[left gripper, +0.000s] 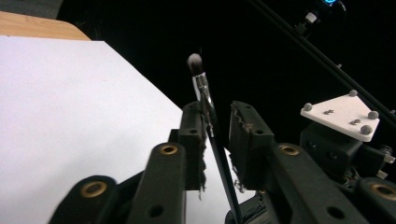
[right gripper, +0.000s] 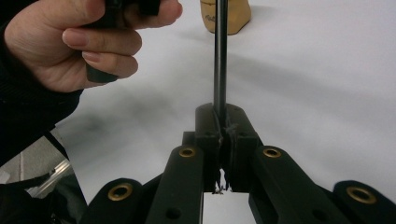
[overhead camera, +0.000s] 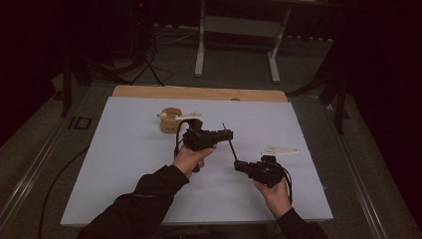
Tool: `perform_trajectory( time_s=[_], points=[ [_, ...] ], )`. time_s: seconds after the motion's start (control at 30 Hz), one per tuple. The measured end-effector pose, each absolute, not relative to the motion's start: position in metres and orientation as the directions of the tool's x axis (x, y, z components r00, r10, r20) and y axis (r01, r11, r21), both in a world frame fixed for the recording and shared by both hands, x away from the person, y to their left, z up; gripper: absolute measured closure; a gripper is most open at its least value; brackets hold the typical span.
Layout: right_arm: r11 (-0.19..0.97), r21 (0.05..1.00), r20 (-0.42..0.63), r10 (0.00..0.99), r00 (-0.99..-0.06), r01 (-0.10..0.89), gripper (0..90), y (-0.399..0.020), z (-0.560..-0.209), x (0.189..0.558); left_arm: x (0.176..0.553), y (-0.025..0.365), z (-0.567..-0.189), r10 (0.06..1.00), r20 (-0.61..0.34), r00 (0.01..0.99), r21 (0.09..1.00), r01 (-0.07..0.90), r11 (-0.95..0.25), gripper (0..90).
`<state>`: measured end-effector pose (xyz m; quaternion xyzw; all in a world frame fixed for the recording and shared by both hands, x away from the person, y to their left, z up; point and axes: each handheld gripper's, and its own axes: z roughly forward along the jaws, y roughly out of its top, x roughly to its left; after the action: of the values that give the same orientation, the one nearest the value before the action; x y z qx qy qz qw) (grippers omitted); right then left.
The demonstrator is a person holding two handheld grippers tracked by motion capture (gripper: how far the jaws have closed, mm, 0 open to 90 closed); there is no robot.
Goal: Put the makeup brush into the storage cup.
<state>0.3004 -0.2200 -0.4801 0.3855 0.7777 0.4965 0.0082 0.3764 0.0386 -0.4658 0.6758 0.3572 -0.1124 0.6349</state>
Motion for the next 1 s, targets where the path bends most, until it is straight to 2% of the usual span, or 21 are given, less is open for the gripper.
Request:
perform_trajectory(
  time_s=[0.03, 0.23, 0.43, 0.67, 0.83, 0.93, 1.0],
  points=[
    [0.21, 0.778, 0.371, 0.608, -0.702, 0.592, 85.8, -0.22, -0.48, 0.3, 0.377, 0.039, -0.467, 0.328, -0.611, 0.721, 0.776, 0.627, 0.067, 79.5],
    [0.223, 0.773, 0.363, 0.612, -0.703, 0.593, 85.6, -0.219, -0.481, 0.3, 0.377, 0.038, -0.465, 0.281, -0.626, 0.727, 0.768, 0.638, 0.058, 83.8],
    [0.243, 0.774, 0.343, 0.617, -0.709, 0.585, 84.1, -0.215, -0.481, 0.3, 0.373, 0.032, -0.455, 0.271, -0.581, 0.768, 0.802, 0.596, 0.031, 85.4],
    [0.267, 0.801, 0.285, 0.618, -0.733, 0.536, 49.4, -0.213, -0.478, 0.298, 0.366, 0.031, -0.441, 0.285, -0.491, 0.823, 0.86, 0.511, 0.003, 85.5],
    [0.292, 0.805, 0.233, 0.646, -0.727, 0.517, 32.7, -0.211, -0.479, 0.298, 0.366, 0.038, -0.43, 0.303, -0.458, 0.836, 0.877, 0.48, 0.0, 85.6],
    [0.304, 0.81, 0.193, 0.67, -0.717, 0.502, 28.2, -0.209, -0.478, 0.296, 0.363, 0.044, -0.421, 0.323, -0.416, 0.85, 0.898, 0.44, -0.001, 85.5],
    [0.289, 0.82, 0.179, 0.69, -0.701, 0.494, 22.1, -0.21, -0.478, 0.295, 0.362, 0.048, -0.415, 0.336, -0.388, 0.858, 0.91, 0.415, -0.012, 85.6]
  ],
)
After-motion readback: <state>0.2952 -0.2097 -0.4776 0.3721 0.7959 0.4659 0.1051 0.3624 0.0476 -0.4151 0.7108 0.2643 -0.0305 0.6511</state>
